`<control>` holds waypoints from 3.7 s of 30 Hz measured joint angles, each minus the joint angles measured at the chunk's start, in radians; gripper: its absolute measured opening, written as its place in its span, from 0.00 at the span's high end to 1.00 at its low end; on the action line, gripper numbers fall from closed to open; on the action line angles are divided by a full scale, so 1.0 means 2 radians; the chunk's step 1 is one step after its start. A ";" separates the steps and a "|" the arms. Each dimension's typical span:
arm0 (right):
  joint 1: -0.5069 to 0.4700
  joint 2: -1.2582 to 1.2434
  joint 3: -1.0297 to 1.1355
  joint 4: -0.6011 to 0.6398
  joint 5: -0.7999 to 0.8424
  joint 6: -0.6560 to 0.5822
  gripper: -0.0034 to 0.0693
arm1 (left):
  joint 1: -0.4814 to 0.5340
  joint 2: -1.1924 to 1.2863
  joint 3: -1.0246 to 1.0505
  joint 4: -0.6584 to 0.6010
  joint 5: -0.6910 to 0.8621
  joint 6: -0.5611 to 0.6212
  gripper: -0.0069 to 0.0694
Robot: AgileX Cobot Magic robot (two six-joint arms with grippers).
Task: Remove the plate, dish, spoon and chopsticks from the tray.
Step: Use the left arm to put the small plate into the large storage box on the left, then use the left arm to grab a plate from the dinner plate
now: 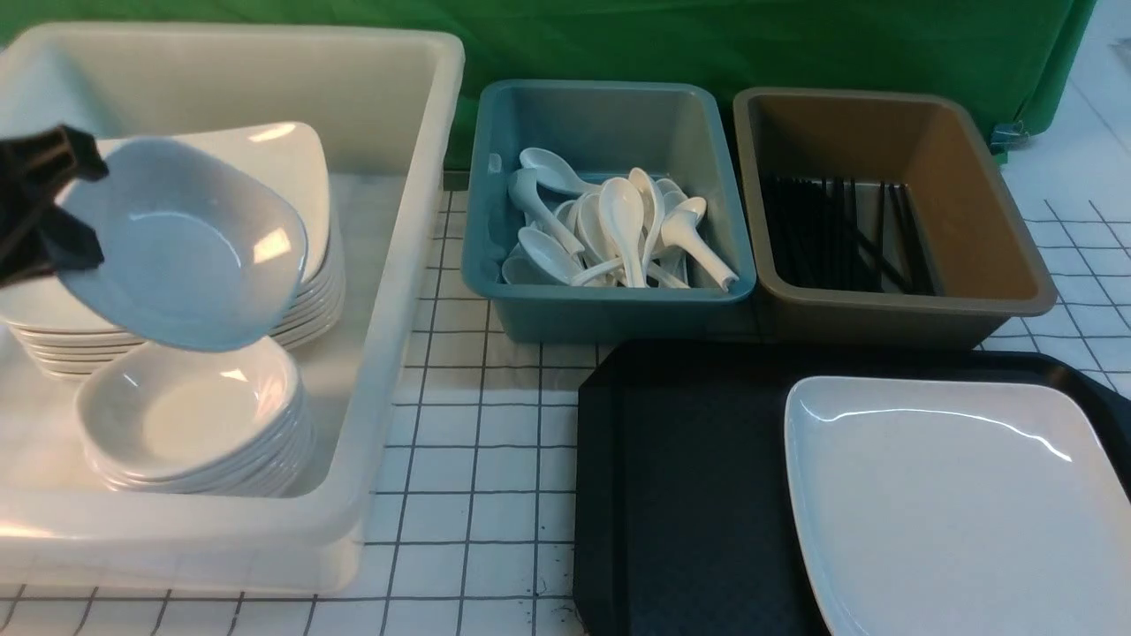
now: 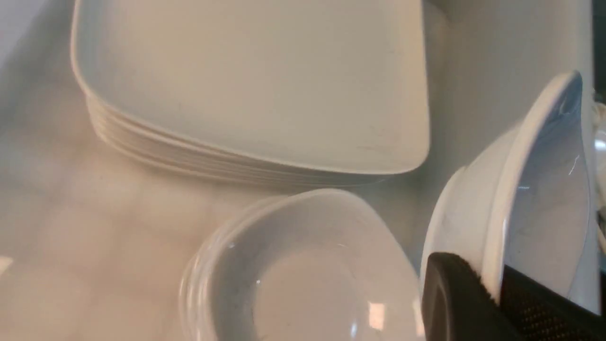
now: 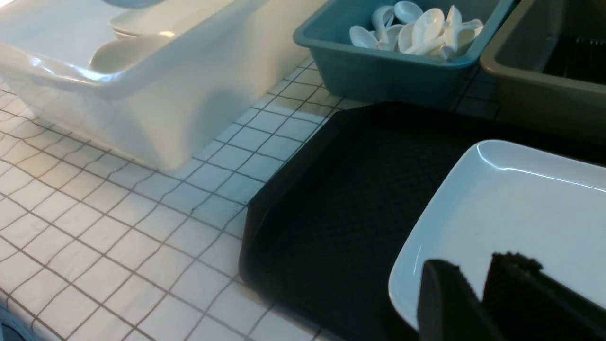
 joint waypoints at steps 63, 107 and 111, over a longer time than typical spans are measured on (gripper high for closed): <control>0.000 0.000 -0.002 -0.021 0.027 0.000 0.91 | -0.002 -0.055 -0.084 -0.139 0.270 0.135 0.92; 0.000 0.015 -0.056 -0.205 0.178 0.039 0.90 | -0.586 0.404 -0.121 -0.268 -0.145 0.067 0.29; 0.000 0.015 -0.056 -0.206 0.178 0.039 0.90 | -0.586 0.405 -0.121 -0.270 -0.161 0.067 0.28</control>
